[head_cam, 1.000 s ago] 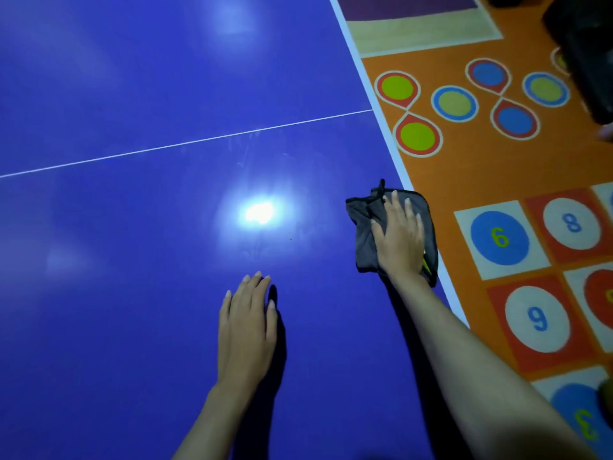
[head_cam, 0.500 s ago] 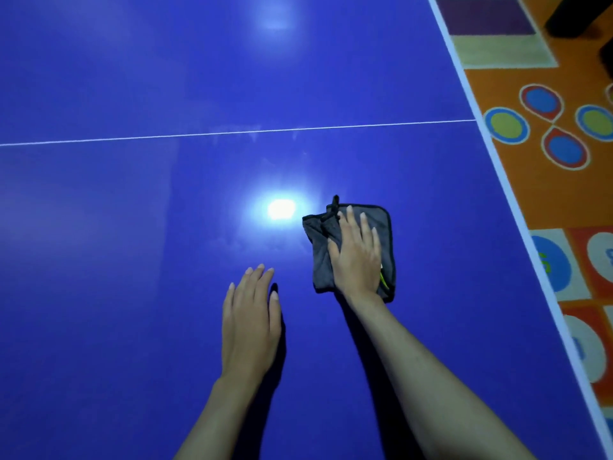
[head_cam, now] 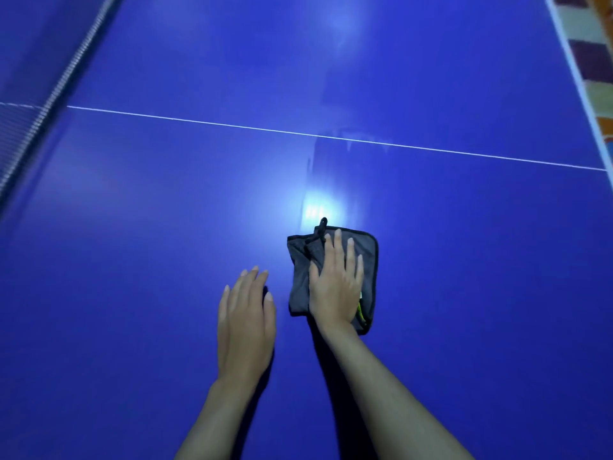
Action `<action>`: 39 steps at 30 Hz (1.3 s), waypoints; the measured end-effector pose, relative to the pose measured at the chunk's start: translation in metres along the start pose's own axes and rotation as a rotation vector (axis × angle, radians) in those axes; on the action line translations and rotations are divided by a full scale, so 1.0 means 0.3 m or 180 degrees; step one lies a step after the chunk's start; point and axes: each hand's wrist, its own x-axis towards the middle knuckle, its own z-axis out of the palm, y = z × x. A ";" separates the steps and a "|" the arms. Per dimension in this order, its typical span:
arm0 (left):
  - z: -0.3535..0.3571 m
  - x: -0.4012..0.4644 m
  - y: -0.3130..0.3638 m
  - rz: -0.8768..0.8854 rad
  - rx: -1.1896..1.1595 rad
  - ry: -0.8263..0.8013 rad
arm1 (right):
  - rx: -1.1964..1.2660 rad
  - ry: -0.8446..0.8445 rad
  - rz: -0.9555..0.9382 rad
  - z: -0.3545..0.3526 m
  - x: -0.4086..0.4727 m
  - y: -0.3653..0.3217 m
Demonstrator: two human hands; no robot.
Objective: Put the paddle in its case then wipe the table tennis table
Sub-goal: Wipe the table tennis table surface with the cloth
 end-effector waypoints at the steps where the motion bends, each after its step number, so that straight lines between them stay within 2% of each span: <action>1: -0.010 0.002 -0.018 -0.0013 -0.0007 0.0023 | -0.0008 0.0016 0.0034 0.005 0.009 -0.012; 12: -0.018 0.041 -0.054 -0.0173 0.0122 0.0216 | -0.0033 -0.0006 -0.0238 0.015 0.298 -0.039; 18: 0.061 0.060 0.052 0.0176 0.0265 0.0125 | 0.0016 -0.0003 -0.0204 -0.022 0.369 0.096; 25: 0.235 0.066 0.314 0.0463 0.0346 0.0005 | 0.0078 -0.0004 -0.0005 -0.154 0.413 0.515; 34: 0.560 0.017 0.834 0.0879 0.0450 -0.0135 | 0.0181 0.0146 0.0411 -0.364 0.430 1.218; 39: 0.700 -0.009 1.059 0.1022 0.0437 -0.0188 | 0.0187 0.0125 0.0598 -0.456 0.426 1.532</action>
